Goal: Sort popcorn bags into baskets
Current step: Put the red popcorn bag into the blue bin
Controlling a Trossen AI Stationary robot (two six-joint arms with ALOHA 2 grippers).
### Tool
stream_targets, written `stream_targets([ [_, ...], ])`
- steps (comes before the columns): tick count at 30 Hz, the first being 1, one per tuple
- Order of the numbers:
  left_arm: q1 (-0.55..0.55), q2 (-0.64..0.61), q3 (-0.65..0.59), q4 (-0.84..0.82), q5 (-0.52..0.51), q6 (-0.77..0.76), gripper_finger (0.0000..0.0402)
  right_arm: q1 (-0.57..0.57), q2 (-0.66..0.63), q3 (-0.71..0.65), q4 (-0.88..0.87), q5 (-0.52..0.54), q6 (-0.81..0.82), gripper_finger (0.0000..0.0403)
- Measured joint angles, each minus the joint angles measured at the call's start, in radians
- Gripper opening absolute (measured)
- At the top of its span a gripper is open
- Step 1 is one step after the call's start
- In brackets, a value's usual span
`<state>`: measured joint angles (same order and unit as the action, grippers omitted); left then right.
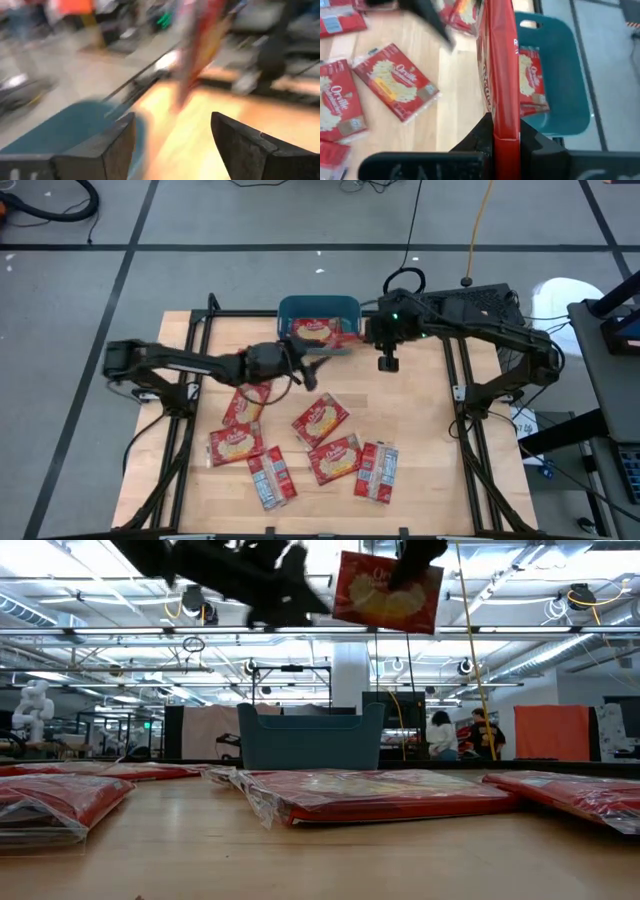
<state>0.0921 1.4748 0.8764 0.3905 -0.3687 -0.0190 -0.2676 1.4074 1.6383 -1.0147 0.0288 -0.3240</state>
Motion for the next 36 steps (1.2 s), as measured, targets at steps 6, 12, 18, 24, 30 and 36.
stream_targets([
  [6, 0.044, -0.129, 0.0, -0.526, -0.208, -0.131, 0.0241, -0.097, 0.037, 0.0, 0.128, -0.105, -0.052, 0.0019],
  [12, 0.139, -0.098, 0.0, -0.786, -0.312, -0.317, 0.0193, -0.18, 0.159, 0.0, 0.34, -0.221, -0.078, 0.0019],
  [18, 0.173, -0.05, 0.0, -0.824, -0.308, -0.361, 0.0154, -0.275, 0.308, 0.0, 0.444, -0.351, -0.086, 0.0019],
  [24, 0.207, 0.003, -0.001, -0.754, -0.244, -0.3, 0.0136, -0.334, 0.413, 0.0, 0.47, -0.384, -0.122, 0.0019],
  [30, 0.216, 0.076, 0.0, -0.631, -0.177, -0.245, 0.0133, -0.357, 0.482, 0.001, 0.5, -0.425, -0.136, 0.0019],
  [36, 0.203, 0.112, 0.0, -0.6, -0.177, -0.226, 0.0133, -0.354, 0.527, 0.001, 0.522, -0.428, -0.144, 0.0019],
])
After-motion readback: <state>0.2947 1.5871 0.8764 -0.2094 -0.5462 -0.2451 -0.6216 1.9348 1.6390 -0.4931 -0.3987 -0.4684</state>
